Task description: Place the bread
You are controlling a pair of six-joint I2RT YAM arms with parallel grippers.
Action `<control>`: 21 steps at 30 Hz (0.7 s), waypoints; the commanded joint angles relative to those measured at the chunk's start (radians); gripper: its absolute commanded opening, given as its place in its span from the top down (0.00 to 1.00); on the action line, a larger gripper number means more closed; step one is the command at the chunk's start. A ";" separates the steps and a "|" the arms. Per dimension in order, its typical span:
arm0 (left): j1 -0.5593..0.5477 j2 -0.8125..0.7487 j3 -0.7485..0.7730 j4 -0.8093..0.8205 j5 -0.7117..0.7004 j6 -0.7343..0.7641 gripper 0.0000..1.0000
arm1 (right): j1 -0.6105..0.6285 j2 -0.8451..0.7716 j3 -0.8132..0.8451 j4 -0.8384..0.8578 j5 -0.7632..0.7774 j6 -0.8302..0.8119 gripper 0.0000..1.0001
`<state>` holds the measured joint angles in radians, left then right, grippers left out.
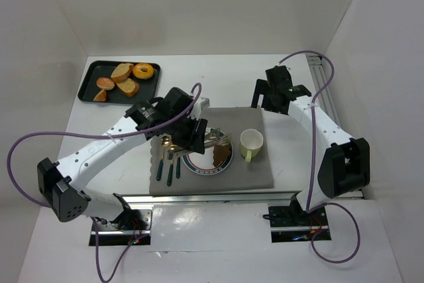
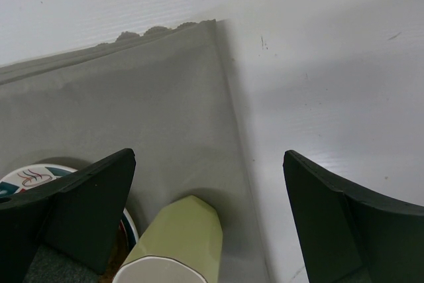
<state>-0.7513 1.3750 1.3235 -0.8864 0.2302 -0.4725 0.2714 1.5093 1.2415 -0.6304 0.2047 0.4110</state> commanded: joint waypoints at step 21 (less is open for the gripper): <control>0.849 0.104 0.204 0.009 -0.109 -0.069 0.41 | 0.003 -0.006 0.044 0.026 -0.083 -0.001 0.00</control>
<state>0.0219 1.4399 1.4712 -0.9131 0.1310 -0.5117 0.2714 1.5097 1.2404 -0.6281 0.1436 0.4107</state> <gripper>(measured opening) 0.586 0.999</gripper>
